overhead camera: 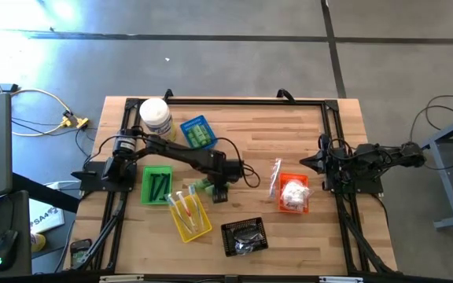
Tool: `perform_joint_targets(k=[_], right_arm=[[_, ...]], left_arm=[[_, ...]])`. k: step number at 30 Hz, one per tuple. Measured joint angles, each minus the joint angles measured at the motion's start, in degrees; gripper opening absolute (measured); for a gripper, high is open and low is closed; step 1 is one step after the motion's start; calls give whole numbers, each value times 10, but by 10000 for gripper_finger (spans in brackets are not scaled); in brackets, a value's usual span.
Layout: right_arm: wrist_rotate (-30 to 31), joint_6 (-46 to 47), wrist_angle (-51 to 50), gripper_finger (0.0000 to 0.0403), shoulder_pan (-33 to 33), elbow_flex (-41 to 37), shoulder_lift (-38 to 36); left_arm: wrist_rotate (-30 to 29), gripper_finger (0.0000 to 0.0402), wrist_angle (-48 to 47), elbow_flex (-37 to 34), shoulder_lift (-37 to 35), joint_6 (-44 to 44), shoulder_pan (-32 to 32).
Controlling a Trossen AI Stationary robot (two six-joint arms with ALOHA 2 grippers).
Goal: Pick & Place Travel size toiletries
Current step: Put the green shampoo into the blue bin
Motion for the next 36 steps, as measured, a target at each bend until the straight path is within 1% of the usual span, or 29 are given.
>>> perform_joint_targets(k=[1, 2, 7, 11, 16, 21, 24, 27, 29, 32, 36], right_arm=[[0, -3, 0, 2, 0, 0, 0], [0, -5, 0, 2, 0, 0, 0], [0, -7, 0, 2, 0, 0, 0], [1, -8, 0, 2, 0, 0, 0], [0, 0, 0, 2, 0, 0, 0], [0, 7, 0, 2, 0, 0, 0], [0, 18, 0, 2, 0, 0, 0], [-2, 24, 0, 2, 0, 0, 0], [-6, 26, 0, 2, 0, 0, 0], [-6, 41, -3, 3, 0, 0, 0], [-6, 53, -7, 3, 0, 0, 1]], left_arm=[[1, 160, 1, 0, 0, 5, 0], [1, 154, 3, 0, 0, 9, 0], [3, 154, 13, 0, 0, 33, 0], [4, 154, 13, 19, 2, 59, 0], [-11, 165, 6, 79, 7, 124, -1], [-27, 158, -9, 152, 5, 184, 8], [-22, 157, -30, 191, 2, 212, 20], [32, 157, -38, 200, -24, 219, 45], [53, 157, -39, 200, -47, 205, 65], [56, 157, -60, 200, -90, 182, 91], [47, 157, -85, 178, -162, 171, 106]])
